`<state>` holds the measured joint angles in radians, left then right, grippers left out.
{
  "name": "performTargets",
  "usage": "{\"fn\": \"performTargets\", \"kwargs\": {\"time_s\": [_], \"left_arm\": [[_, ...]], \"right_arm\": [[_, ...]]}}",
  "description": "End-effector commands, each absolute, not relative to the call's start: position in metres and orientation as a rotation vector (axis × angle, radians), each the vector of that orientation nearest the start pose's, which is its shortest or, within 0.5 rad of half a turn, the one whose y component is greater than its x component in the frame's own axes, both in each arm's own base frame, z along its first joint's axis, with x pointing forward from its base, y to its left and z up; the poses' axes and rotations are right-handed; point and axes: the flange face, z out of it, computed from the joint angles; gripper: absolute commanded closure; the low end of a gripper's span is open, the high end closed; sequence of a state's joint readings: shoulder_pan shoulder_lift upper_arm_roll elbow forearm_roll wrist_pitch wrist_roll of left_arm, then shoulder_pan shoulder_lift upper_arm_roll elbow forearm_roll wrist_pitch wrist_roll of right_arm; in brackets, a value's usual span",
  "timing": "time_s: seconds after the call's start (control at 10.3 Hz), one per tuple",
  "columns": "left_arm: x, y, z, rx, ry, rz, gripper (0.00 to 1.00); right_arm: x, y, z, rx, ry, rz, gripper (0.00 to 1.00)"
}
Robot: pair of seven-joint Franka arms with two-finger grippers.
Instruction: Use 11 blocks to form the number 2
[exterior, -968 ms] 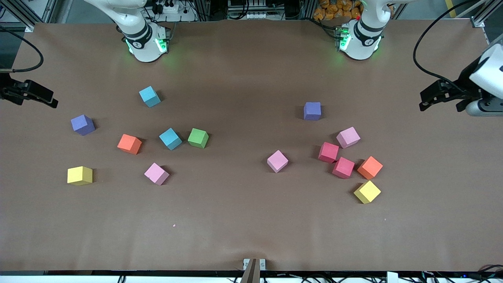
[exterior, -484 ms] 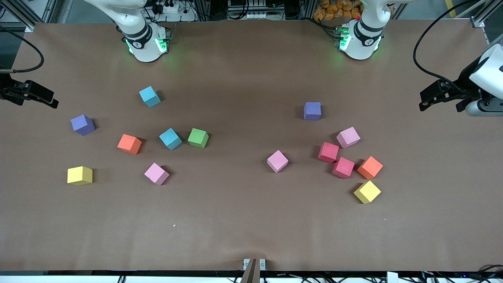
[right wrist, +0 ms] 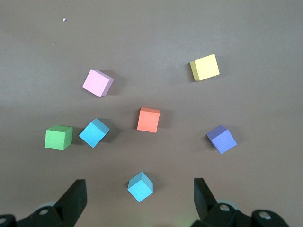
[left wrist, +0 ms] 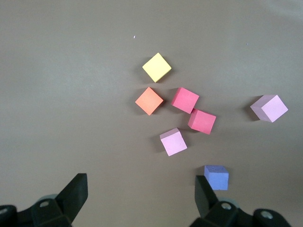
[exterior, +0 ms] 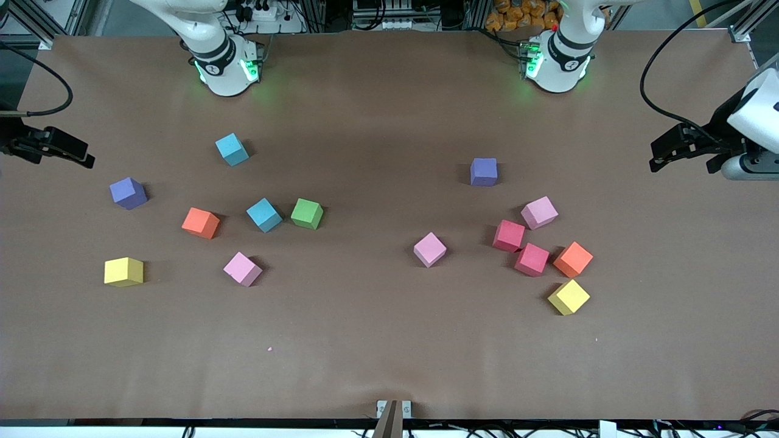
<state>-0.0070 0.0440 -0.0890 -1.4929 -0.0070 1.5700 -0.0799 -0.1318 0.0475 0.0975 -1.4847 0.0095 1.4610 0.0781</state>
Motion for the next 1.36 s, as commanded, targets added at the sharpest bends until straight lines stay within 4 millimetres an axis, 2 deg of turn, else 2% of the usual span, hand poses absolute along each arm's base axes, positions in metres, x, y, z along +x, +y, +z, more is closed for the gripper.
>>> {"fn": "performTargets", "kwargs": {"time_s": [0.0, 0.39, 1.26], "left_arm": [[0.565, -0.052, 0.639, -3.167, 0.044, -0.046, 0.00], [0.565, -0.052, 0.639, -3.167, 0.044, -0.046, 0.00], [0.565, -0.052, 0.639, -3.167, 0.044, -0.046, 0.00]], "right_arm": [[0.551, -0.021, 0.625, -3.112, 0.179, 0.125, 0.00], [0.538, -0.018, 0.617, -3.119, 0.179, 0.092, 0.00], [0.542, -0.018, 0.614, -3.119, 0.178, 0.054, 0.00]]}}
